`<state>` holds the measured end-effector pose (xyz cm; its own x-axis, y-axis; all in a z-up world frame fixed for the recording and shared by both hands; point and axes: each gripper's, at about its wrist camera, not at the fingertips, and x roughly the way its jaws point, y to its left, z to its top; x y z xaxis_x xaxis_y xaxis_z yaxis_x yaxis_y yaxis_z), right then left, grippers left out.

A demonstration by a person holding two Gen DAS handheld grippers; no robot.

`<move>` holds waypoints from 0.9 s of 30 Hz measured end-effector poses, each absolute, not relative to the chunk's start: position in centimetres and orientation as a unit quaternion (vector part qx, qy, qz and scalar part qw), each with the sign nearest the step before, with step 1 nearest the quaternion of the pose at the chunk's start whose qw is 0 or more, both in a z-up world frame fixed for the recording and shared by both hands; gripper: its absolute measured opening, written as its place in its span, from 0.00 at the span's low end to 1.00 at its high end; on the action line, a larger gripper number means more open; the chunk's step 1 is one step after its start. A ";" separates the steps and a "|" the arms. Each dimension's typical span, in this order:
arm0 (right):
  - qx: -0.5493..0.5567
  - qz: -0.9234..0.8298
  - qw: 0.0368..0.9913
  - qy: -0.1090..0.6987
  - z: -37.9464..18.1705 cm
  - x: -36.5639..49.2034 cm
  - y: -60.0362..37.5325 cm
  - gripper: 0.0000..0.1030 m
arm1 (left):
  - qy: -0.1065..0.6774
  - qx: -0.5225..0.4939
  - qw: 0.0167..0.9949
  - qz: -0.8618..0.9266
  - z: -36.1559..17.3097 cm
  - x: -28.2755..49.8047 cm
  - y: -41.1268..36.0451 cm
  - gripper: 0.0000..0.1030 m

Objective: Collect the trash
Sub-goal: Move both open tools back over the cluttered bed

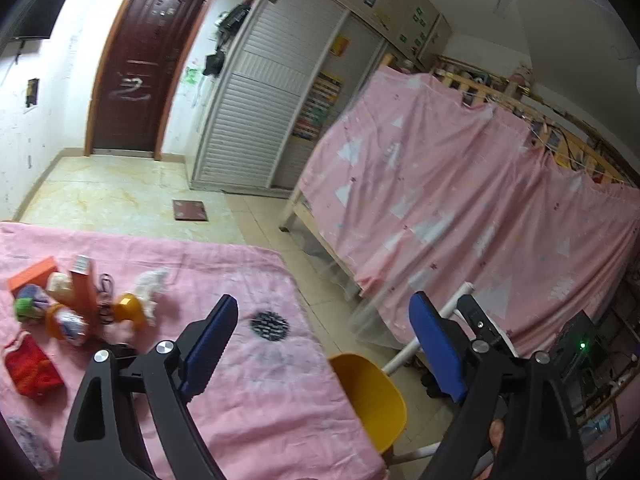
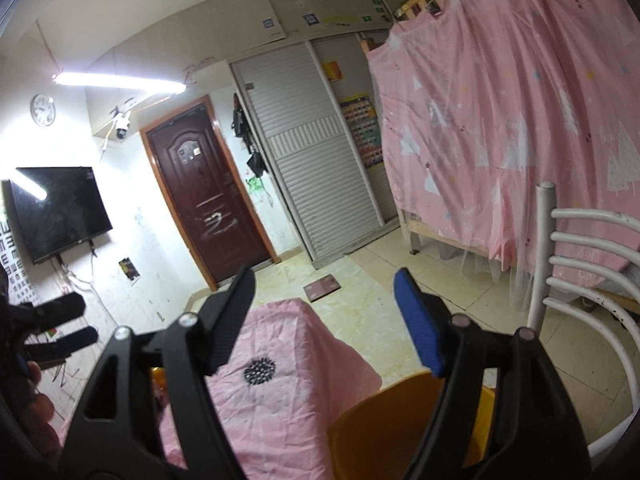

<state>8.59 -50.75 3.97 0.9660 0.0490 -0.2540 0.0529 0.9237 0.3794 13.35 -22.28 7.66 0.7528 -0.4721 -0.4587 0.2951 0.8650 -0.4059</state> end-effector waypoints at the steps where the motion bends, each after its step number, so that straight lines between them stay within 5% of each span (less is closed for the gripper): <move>1: 0.190 0.004 0.973 0.131 4.0 8.7 -50.3 0.67 | 0.281 -0.156 0.925 -0.203 7.8 13.2 -21.7 0.78; 27: 0.109 0.151 0.965 0.185 3.6 11.8 -37.3 0.77 | 0.295 -0.134 0.946 -0.013 4.5 10.5 -4.9 0.82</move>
<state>11.80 -37.29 3.58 0.8865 0.3308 -0.3237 -0.2505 0.9310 0.2654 10.48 -4.93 4.48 0.8262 -0.1036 -0.5538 -0.0547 0.9636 -0.2618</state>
